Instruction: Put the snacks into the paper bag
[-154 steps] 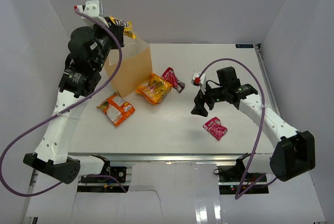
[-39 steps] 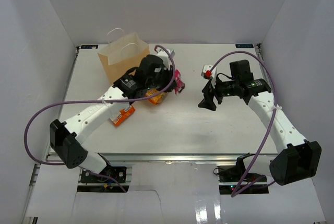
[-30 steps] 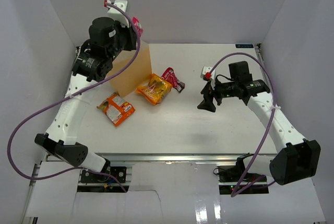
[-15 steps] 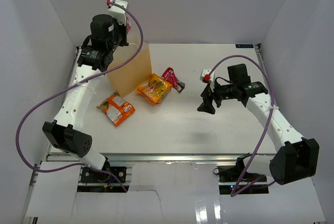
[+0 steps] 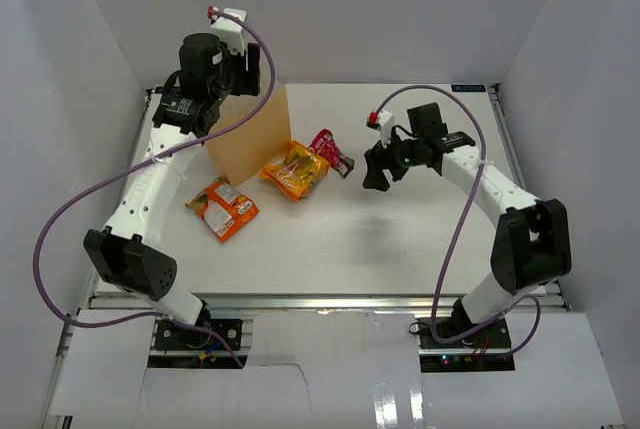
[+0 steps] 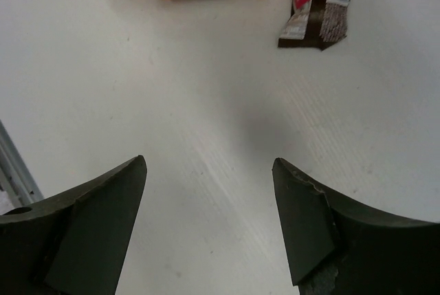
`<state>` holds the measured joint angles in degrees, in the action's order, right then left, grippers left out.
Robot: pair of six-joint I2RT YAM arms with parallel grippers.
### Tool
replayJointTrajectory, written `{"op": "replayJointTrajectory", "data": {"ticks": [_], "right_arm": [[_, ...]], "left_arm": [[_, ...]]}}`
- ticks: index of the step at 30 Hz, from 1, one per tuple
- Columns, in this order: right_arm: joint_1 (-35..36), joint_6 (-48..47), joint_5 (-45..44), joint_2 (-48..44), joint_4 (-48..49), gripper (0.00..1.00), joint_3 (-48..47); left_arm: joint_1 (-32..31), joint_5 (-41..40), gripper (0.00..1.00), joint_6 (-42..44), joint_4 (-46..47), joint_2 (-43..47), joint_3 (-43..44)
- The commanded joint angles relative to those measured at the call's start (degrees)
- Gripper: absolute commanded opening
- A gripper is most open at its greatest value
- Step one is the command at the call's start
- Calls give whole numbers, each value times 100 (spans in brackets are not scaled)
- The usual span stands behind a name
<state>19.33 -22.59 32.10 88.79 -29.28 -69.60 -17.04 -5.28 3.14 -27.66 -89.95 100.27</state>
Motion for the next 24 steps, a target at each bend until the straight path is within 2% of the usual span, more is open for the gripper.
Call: {"op": "replayJointTrajectory", "data": {"ticks": [1,3,6,7,9,11,13,14,15,20,24], "right_arm": [[88,196,-144,382,755,80,-475],[88,-17,15,585,1178,84,-589],[132,394,-193,1366,1031,82,-1509],[202,570,-282,1899,873,82,-2226],[351,896,-606,2569,504,80,-3081],[501,1273,-1368,2896,546,79,-3427],[642,1406,-1732,3353,581,79,-3884],[659,1546,-1846,3625,607,77,-4033],[660,1608,-1856,3749,616,76,-4322],[703,1767,-1926,4321,713,73,-4711],[721,1775,-1970,4559,783,67,-4712]], "left_arm": [[25,106,76,-339,-46,171,571],[25,167,80,-594,-160,232,853],[25,421,84,-1086,-371,670,741],[25,475,86,-1226,-407,863,566],[16,519,90,-1674,-416,1601,-215],[34,519,92,-2121,-416,2459,-1152],[34,519,96,-2456,-459,3042,-1762],[34,519,96,-2806,-468,3611,-2357],[34,806,96,-2940,-486,3877,-2624],[34,844,98,-4098,-662,5248,-3916],[34,1029,98,-4690,-486,5724,-4804]]}}
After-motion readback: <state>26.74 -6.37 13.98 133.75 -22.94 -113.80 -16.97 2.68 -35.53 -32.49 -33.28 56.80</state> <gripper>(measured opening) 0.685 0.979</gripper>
